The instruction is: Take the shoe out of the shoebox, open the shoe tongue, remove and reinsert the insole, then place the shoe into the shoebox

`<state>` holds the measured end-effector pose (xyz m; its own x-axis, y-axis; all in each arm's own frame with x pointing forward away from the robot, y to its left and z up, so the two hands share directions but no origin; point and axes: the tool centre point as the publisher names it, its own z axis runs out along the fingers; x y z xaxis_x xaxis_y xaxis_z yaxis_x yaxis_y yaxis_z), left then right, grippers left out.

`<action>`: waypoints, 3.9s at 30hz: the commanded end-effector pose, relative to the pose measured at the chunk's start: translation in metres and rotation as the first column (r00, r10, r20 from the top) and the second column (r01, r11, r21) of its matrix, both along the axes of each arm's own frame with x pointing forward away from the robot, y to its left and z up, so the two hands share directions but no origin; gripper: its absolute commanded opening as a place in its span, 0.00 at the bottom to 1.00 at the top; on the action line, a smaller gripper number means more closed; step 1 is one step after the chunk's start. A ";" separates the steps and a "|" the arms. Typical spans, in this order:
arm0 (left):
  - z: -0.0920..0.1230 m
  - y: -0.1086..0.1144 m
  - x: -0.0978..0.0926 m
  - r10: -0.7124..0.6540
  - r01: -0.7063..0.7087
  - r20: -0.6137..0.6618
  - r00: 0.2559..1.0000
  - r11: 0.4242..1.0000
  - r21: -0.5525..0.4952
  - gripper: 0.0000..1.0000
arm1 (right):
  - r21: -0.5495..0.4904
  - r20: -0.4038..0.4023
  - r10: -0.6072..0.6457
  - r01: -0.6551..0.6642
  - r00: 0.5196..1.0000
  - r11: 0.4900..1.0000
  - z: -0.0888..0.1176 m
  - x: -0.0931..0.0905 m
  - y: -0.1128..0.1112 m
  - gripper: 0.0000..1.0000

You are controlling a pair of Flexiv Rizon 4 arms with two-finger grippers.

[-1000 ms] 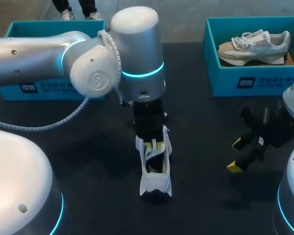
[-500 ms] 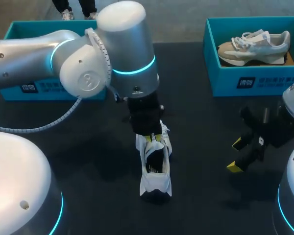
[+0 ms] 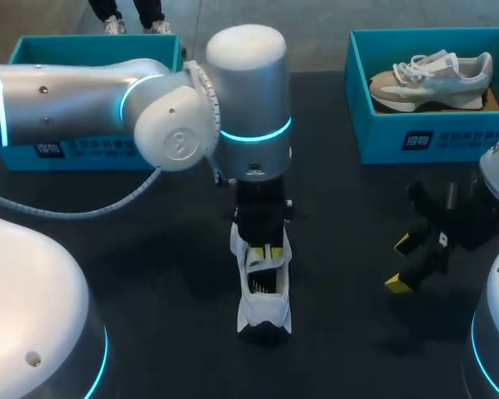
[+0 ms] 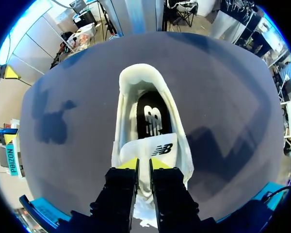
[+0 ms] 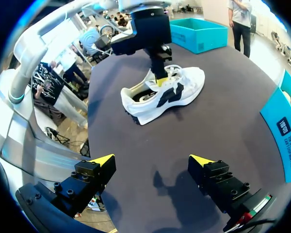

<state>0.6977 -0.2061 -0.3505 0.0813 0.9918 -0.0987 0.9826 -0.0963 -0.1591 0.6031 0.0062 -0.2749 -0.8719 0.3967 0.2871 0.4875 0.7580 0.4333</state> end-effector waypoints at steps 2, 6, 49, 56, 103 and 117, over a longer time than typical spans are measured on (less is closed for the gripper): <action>0.023 0.008 0.001 0.017 -0.016 0.025 1.000 0.999 -0.043 0.14 | 0.000 0.002 -0.001 0.001 1.000 1.000 0.000 -0.002 0.000 1.00; 0.033 0.010 0.004 0.041 -0.038 0.048 0.998 0.997 -0.068 0.14 | 0.000 0.002 -0.001 0.001 1.000 1.000 0.000 -0.002 0.000 1.00; 0.095 0.047 -0.078 0.503 -0.503 -0.119 0.856 0.864 0.038 1.00 | 0.000 0.002 -0.001 0.001 1.000 1.000 0.000 -0.002 0.000 1.00; 0.087 0.033 -0.092 0.680 -0.671 -0.044 0.732 0.730 0.130 1.00 | 0.000 0.002 -0.001 0.001 1.000 1.000 0.000 -0.002 0.000 1.00; 0.027 0.023 -0.113 0.994 -0.971 0.109 -0.015 -0.040 0.235 1.00 | 0.000 0.002 -0.001 0.001 1.000 1.000 0.000 -0.002 0.000 1.00; -0.003 0.006 -0.115 0.992 -0.954 0.127 -0.006 -0.044 0.298 1.00 | 0.000 0.002 -0.001 0.001 1.000 1.000 0.000 -0.002 0.000 1.00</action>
<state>0.5836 -0.1887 -0.3427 -0.9773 0.0490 0.2063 0.0355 0.9970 -0.0685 0.6030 0.0063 -0.2749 -0.8719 0.3966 0.2871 0.4874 0.7581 0.4333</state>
